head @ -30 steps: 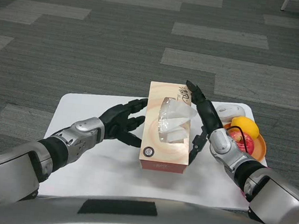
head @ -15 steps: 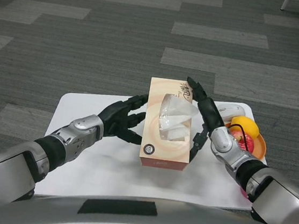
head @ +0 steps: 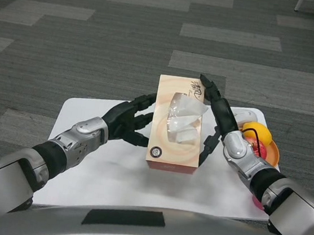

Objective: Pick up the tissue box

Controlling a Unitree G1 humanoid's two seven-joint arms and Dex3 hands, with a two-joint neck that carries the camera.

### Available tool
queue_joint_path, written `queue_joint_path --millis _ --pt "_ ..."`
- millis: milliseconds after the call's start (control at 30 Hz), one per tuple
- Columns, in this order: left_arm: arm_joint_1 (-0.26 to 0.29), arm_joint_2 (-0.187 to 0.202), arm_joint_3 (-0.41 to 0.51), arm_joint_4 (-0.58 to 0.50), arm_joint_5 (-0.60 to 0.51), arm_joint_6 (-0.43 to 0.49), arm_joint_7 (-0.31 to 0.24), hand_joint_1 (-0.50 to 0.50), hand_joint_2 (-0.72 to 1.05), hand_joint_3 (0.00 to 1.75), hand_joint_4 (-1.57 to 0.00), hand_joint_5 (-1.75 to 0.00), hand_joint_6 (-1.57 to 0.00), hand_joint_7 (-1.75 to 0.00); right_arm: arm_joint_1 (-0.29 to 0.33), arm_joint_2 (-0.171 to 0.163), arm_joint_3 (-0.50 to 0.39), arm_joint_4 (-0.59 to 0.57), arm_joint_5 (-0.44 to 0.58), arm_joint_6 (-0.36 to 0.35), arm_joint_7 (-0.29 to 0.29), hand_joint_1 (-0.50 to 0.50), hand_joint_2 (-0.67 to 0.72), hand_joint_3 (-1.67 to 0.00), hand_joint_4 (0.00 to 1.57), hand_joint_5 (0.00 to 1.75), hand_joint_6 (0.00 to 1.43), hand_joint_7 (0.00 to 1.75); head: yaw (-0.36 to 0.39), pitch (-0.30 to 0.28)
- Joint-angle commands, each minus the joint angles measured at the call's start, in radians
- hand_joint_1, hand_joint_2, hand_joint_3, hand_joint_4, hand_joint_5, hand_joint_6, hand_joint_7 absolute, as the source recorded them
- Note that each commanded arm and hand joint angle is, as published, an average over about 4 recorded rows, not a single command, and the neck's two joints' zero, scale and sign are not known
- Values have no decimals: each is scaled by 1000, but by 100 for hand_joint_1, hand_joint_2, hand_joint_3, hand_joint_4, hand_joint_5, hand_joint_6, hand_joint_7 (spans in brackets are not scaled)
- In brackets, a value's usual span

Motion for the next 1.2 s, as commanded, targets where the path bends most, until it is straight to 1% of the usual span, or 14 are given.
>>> queue_joint_path --millis 33,133,233,400,533,633,700,767,900,1200 --pt "-2 -47 -1 -77 9 -8 -32 50 87 9 0 0 0 0 -13 55 7 -65 7 -24 7 -46 47 -14 0 39 0 7 -1 0" --pt "2 -45 13 -94 21 -4 -32 50 87 9 0 0 0 0 -13 54 7 -69 8 -25 7 -46 47 -10 0 39 0 9 -1 1" --pt "5 -45 24 -103 34 2 -32 50 87 9 0 0 0 0 -13 54 7 -70 8 -25 7 -46 49 -12 0 39 0 14 -1 1" --pt "7 -44 25 -106 36 6 -32 50 87 9 0 0 0 0 -13 54 6 -70 8 -25 7 -46 47 -14 0 39 0 7 -1 0" --pt "7 -44 25 -107 36 6 -32 50 87 9 0 0 0 0 -13 54 6 -70 8 -25 7 -46 47 -12 0 39 0 7 -1 0" --pt "7 -44 26 -108 36 6 -32 50 87 9 0 0 0 0 -13 54 7 -70 8 -25 7 -46 47 -16 0 39 0 10 -1 0" --pt "8 -44 26 -110 36 6 -32 50 87 9 0 0 0 0 -13 54 6 -70 8 -25 7 -46 47 -16 0 39 0 10 0 0" --pt "8 -44 26 -110 36 6 -32 50 87 9 0 0 0 0 -13 54 6 -70 8 -25 7 -46 47 -16 0 39 0 7 1 0" --pt "8 -44 27 -110 36 6 -32 50 87 9 0 0 0 0 -13 54 7 -71 8 -25 7 -46 47 -14 0 39 0 7 0 0" --pt "10 -44 29 -111 36 6 -32 50 87 9 0 0 0 0 -13 53 7 -74 9 -25 7 -46 47 -16 0 39 0 9 0 2"
